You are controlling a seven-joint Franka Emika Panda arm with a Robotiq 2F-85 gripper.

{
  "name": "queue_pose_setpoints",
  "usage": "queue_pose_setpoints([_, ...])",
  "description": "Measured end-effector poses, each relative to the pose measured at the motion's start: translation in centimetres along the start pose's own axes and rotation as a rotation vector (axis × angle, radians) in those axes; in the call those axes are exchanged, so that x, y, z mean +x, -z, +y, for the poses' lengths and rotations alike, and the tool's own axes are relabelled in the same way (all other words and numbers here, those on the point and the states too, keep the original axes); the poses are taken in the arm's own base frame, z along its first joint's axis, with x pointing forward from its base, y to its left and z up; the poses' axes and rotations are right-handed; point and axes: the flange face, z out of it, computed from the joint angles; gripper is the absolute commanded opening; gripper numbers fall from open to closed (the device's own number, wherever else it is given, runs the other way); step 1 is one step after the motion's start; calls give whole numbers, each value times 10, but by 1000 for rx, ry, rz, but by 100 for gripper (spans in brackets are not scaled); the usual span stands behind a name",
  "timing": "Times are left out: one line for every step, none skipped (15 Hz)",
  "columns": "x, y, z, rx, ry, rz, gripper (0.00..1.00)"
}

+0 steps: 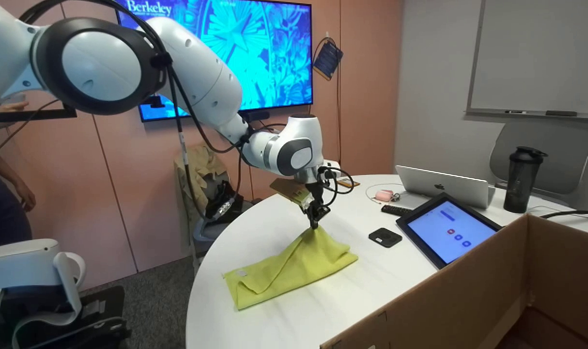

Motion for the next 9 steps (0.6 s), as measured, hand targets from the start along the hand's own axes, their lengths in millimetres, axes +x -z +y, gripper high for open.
queue_pose_setpoints([-1,2,-8,21,26,-2,3])
queue_pose_setpoints([-3,1,-15,34,47,-5,2])
queue_pose_setpoints([-5,-1,-22,42,65,-11,2])
queue_pose_setpoints([-8,-5,-28,46,75,-21,2])
queue_pose_setpoints([-12,-10,-33,48,82,-30,3])
queue_pose_setpoints([-15,-16,-36,48,87,-39,28])
queue_pose_setpoints([-18,-23,-39,47,92,-48,28])
queue_pose_setpoints([-20,-28,-41,44,94,-53,32])
queue_pose_setpoints([-21,-31,-42,42,95,-57,41])
